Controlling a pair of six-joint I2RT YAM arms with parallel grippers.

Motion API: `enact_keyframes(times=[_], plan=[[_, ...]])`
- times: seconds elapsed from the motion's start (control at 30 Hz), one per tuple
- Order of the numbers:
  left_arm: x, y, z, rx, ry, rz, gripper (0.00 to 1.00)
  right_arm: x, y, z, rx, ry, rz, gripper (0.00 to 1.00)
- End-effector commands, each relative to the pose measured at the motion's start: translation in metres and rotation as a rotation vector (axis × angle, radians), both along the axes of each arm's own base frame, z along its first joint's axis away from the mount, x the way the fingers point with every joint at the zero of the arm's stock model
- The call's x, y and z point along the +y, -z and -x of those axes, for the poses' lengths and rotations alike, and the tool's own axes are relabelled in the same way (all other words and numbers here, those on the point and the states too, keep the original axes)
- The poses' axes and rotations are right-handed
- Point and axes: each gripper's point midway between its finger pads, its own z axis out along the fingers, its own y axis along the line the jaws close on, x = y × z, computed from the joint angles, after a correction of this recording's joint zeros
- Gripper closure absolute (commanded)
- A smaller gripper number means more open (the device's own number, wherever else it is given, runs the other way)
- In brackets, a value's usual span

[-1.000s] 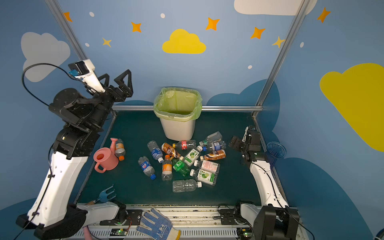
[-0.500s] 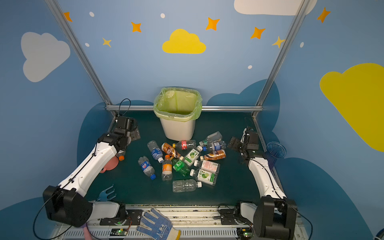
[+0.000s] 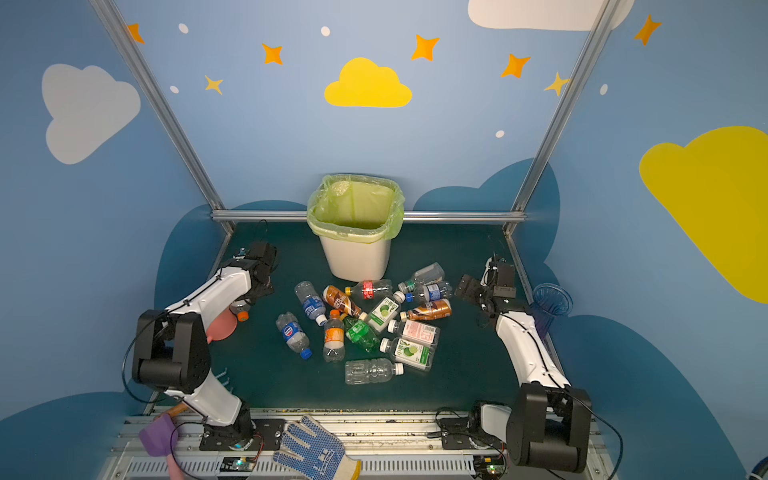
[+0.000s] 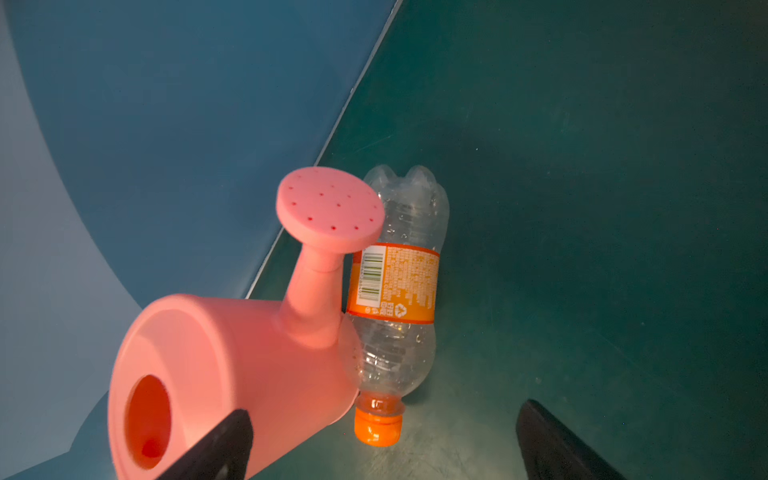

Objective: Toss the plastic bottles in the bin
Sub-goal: 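Close the left gripper on the orange-label bottle beside the pink watering can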

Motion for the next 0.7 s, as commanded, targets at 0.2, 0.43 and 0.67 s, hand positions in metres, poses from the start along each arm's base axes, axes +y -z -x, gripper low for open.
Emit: enact_keyframes(times=[0.2, 0.43, 0.67], plan=[[0.006, 0.019, -0.009, -0.006, -0.05, 0.068, 0.08, -0.005, 0.01, 0.001, 0.029, 0.009, 0.011, 0.01], [0.009, 0.033, -0.016, 0.025, -0.055, 0.092, 0.14, -0.005, 0.015, 0.001, 0.044, 0.009, 0.008, 0.02], [0.018, 0.044, -0.018, 0.039, -0.08, 0.105, 0.17, -0.009, 0.016, 0.003, 0.049, 0.016, 0.026, 0.02]])
